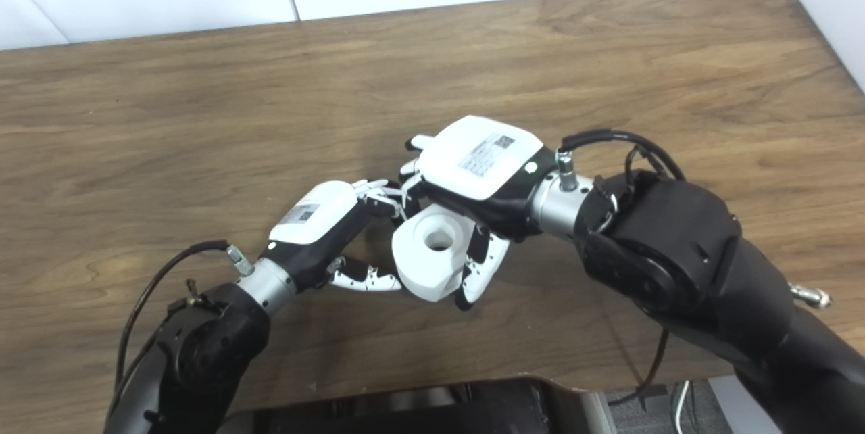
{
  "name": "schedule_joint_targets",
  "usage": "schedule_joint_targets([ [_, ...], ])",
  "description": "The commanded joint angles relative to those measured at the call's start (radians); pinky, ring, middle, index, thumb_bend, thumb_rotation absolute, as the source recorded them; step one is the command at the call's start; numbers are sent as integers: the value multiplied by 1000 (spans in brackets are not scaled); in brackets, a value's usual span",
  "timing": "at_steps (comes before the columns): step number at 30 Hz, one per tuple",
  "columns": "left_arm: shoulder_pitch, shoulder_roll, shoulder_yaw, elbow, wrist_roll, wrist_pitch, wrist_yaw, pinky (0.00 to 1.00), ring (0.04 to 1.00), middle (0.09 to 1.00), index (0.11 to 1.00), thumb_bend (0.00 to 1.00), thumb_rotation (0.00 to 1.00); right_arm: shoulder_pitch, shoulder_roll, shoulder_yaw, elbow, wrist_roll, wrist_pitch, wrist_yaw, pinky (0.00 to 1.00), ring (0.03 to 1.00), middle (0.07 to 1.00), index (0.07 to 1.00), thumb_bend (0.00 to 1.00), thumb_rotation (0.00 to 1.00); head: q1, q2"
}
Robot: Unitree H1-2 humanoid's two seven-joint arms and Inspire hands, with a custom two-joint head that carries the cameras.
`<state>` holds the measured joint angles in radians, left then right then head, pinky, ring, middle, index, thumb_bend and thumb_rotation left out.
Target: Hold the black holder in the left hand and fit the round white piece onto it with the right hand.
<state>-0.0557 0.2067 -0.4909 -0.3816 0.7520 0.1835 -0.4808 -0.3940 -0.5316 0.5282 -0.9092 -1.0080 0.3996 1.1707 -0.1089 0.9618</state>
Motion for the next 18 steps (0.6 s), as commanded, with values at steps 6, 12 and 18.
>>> schedule_joint_targets([
  [6, -11, 3, -5, -5, 1, 12, -25, 931, 922, 834, 490, 510, 55, -45, -11, -35, -29, 24, 70, 99, 896, 972, 889, 691, 1000, 408, -2, 2],
  [12, -9, 2, -4, -5, -1, 10, -21, 929, 922, 835, 490, 510, 55, -87, -32, -46, -24, 58, 70, 99, 924, 995, 908, 702, 1000, 433, -2, 2],
  [18, -8, 2, -4, -2, 0, 6, -17, 922, 920, 832, 490, 510, 54, -133, -60, -50, -16, 90, 70, 99, 953, 1000, 939, 733, 1000, 467, 1, 2],
])
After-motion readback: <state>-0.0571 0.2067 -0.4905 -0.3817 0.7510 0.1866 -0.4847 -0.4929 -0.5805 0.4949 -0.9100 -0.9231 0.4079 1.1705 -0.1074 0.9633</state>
